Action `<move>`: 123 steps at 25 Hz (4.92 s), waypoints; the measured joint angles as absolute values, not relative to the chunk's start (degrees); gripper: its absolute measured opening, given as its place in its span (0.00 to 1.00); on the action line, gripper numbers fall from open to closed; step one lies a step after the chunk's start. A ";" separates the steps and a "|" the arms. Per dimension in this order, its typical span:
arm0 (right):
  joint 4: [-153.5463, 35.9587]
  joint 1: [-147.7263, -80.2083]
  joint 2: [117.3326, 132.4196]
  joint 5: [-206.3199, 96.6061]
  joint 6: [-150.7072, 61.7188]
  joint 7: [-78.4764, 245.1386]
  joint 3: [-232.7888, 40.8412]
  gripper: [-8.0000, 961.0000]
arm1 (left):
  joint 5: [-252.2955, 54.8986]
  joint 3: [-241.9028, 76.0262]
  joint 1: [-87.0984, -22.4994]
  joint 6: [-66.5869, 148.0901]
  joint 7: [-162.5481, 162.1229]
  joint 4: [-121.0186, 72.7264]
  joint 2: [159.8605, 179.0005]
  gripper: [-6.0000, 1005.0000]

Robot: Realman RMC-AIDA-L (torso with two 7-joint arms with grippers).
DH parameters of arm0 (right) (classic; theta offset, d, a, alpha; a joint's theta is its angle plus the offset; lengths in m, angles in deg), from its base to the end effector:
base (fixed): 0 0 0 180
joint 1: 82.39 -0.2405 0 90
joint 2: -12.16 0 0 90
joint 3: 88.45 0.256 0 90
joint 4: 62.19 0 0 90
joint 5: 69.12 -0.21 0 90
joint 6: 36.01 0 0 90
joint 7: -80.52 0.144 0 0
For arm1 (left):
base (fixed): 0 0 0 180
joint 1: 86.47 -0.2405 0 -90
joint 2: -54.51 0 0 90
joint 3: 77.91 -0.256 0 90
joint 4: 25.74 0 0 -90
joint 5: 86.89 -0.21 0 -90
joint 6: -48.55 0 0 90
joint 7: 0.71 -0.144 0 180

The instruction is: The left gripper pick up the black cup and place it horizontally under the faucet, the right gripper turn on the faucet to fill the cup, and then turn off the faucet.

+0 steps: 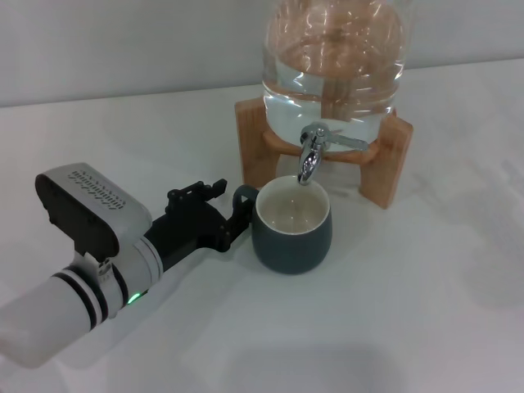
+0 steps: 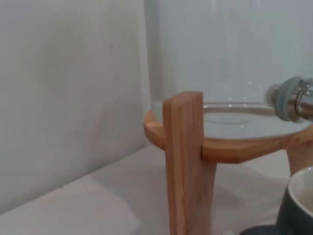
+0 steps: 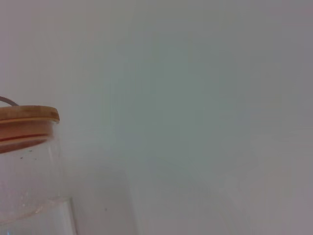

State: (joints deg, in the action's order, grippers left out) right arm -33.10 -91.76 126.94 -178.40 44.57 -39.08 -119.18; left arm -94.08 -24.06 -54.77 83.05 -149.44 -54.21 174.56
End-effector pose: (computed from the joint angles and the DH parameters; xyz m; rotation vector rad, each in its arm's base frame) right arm 0.3867 0.2607 0.1156 -1.6722 0.6780 0.9243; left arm -0.2186 0.3442 -0.1365 -2.4216 -0.4380 -0.5303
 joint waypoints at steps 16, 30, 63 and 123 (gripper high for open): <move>-33.16 -91.46 126.65 -178.46 43.44 -39.10 -118.91 0.88 | -94.47 -23.90 -58.03 83.23 -149.43 -56.56 174.35 0.52; -34.09 -91.35 126.40 -178.11 41.91 -39.10 -117.36 0.88 | -94.47 -17.54 -61.41 85.64 -152.15 -57.29 174.04 0.52; -30.36 -90.66 125.85 -163.79 60.16 -30.84 -118.11 0.88 | -89.31 7.23 -72.27 114.61 -145.93 -50.31 173.80 0.52; -9.63 -90.86 127.39 -185.96 40.67 -23.45 -168.74 0.88 | -89.96 8.57 -70.56 110.24 -145.21 -48.68 173.70 0.52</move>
State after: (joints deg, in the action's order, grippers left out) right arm -9.63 -90.86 127.39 -185.96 40.67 -23.45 -168.74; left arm -89.96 8.57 -70.56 110.24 -145.21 -48.68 173.70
